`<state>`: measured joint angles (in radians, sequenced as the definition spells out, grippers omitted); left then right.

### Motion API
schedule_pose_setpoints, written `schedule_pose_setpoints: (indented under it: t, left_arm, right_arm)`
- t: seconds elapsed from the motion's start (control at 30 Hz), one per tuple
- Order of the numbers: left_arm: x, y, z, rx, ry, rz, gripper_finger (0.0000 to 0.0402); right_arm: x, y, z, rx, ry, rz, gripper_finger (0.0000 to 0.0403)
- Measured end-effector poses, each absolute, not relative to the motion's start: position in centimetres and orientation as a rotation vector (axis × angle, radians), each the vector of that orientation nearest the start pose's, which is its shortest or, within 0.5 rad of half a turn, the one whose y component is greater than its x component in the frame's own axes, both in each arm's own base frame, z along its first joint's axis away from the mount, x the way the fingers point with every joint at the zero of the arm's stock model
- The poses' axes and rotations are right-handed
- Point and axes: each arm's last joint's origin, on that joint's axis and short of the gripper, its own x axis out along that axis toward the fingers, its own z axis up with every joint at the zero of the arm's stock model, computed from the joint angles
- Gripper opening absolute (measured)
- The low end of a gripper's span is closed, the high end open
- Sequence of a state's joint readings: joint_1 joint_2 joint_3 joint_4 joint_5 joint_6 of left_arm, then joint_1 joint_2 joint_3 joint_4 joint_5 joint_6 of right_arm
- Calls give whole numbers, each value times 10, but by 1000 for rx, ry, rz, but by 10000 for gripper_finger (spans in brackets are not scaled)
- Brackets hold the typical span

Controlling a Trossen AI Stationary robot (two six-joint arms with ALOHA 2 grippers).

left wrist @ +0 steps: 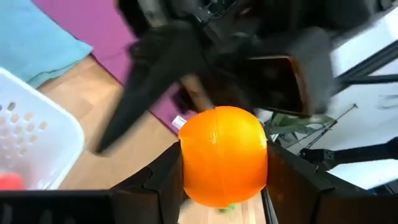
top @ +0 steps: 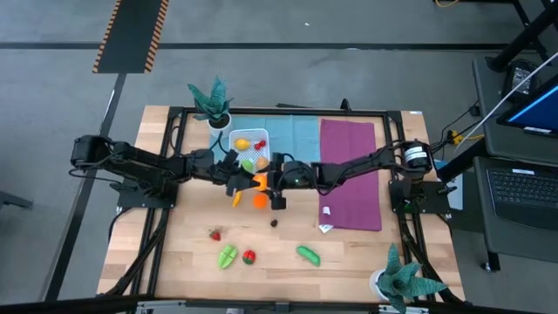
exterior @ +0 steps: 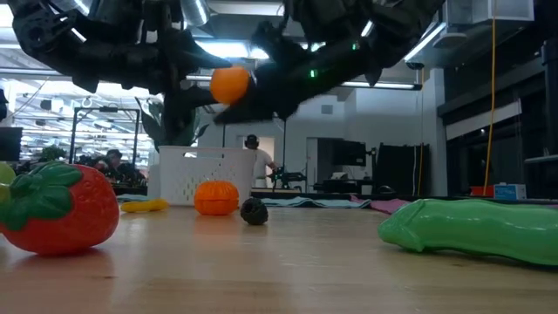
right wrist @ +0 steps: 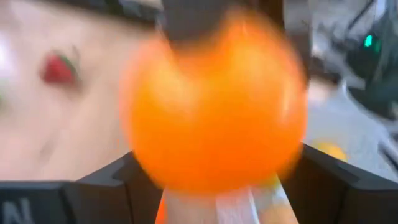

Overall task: Pick and placing Produce into tupperware
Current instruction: Put the orange into the white basket

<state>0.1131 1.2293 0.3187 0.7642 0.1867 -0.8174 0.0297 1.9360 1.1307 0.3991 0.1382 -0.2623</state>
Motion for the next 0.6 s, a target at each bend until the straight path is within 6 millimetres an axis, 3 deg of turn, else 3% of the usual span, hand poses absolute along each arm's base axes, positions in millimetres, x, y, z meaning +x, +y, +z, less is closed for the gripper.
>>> schedule_pose_setpoints:
  t: [0.3, 0.6]
  left_arm:
    - [220, 31, 186, -749, 145, -48, 179]
    - [209, 39, 199, -580, 104, -58, 178]
  right_arm:
    - [414, 5, 178, -241, 443, -66, 275]
    - [391, -2, 211, -164, 416, -101, 275]
